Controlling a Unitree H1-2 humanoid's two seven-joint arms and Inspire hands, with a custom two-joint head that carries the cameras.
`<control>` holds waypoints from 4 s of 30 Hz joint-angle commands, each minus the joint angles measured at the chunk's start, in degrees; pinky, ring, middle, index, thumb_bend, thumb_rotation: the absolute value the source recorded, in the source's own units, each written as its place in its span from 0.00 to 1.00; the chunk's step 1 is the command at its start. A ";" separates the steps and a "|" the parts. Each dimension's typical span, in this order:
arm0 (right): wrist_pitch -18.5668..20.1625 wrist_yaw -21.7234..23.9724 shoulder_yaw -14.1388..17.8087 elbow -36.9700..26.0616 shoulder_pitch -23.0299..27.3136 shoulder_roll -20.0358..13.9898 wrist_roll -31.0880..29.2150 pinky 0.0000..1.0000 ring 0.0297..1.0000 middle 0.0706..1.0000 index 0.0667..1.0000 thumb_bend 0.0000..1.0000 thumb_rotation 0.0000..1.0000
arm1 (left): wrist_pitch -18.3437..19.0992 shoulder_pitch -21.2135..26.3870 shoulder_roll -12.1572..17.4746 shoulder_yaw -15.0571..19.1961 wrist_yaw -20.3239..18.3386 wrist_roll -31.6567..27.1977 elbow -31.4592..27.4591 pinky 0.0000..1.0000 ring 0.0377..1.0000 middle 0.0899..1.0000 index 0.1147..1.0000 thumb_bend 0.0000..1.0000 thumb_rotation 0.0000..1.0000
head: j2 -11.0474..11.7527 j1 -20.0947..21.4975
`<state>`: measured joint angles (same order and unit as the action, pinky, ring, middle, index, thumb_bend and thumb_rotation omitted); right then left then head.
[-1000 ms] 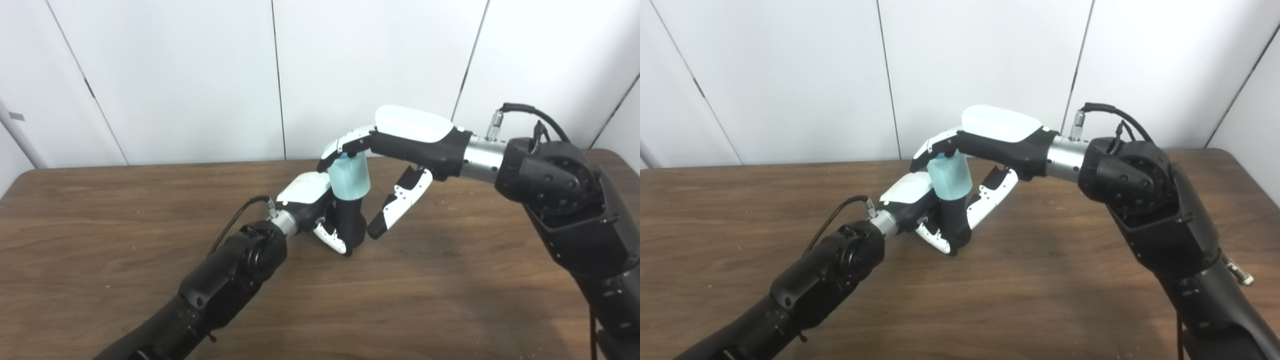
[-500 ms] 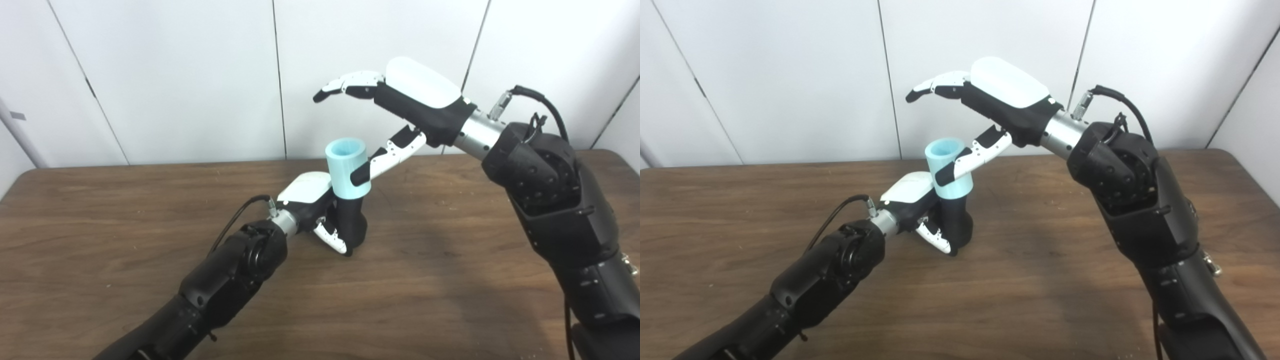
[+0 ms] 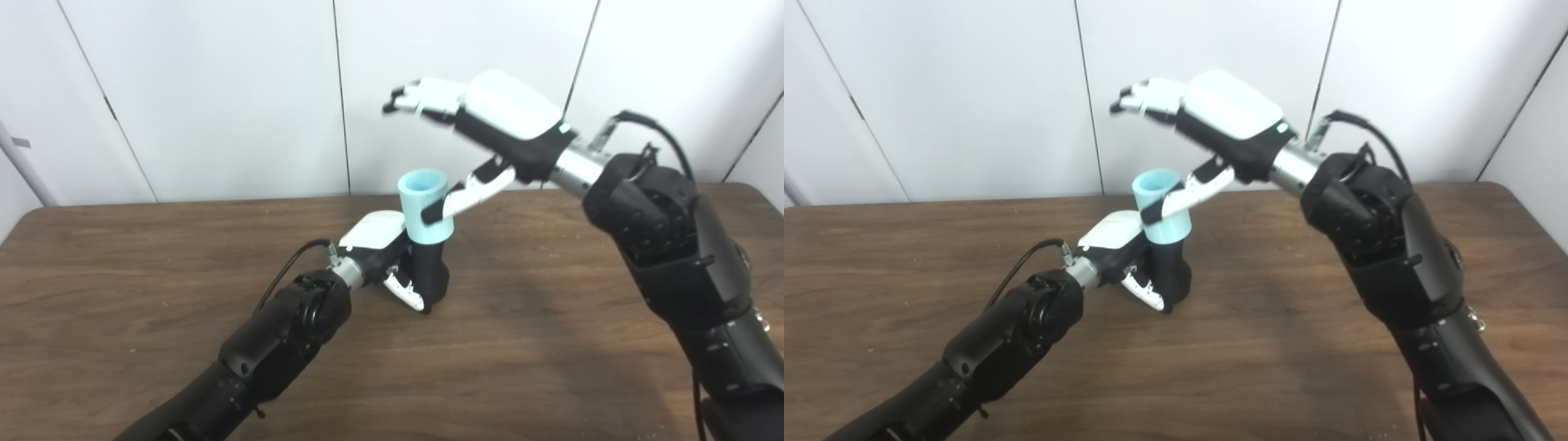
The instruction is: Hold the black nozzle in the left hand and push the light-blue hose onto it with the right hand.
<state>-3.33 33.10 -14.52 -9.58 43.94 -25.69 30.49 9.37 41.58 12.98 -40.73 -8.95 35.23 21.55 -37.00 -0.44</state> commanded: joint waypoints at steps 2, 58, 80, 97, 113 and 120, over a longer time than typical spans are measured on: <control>1.59 4.07 -0.61 -0.64 5.36 -2.70 -0.27 0.95 1.00 0.99 0.95 0.75 0.86 | 1.63 -5.80 2.00 -4.10 -8.50 2.92 5.10 0.57 0.51 0.45 0.41 0.53 0.00 | -0.09 -0.02; 4.64 11.30 -2.34 -5.90 -0.94 -4.89 -10.46 0.76 0.86 0.84 0.82 0.78 0.83 | 1.96 -5.41 1.84 -2.79 -8.72 2.40 5.96 0.66 0.56 0.49 0.39 0.52 0.00 | -1.84 -0.10; 6.82 11.83 -7.40 -2.40 -0.12 -3.19 -9.24 0.77 0.88 0.86 0.85 0.76 0.82 | 2.34 -5.84 1.78 -1.23 -8.34 1.37 5.23 0.60 0.53 0.48 0.40 0.52 0.00 | -2.74 -0.48; 7.36 12.33 -8.48 -2.51 -0.41 -4.09 -9.18 0.78 0.88 0.86 0.85 0.77 0.83 | 1.93 -8.47 1.31 7.27 -7.81 -3.43 3.42 0.58 0.51 0.48 0.39 0.52 0.00 | -2.85 -0.36; 9.83 13.41 -11.57 -0.55 0.65 -4.19 -7.62 0.81 0.91 0.90 0.88 0.75 0.81 | 0.76 -10.05 1.34 10.24 -7.08 -4.35 1.45 0.55 0.52 0.46 0.40 0.52 0.00 | -3.11 -0.73; 10.48 13.56 -13.30 0.88 1.21 -3.94 -5.39 0.83 0.92 0.91 0.89 0.76 0.82 | 0.63 -10.36 1.27 10.56 -7.37 -4.17 1.08 0.57 0.55 0.48 0.39 0.52 0.00 | -3.25 -0.84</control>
<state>5.28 42.50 -25.51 -10.93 46.12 -28.96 24.10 6.76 35.59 12.14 -29.27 -10.33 31.45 19.66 -40.25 -1.23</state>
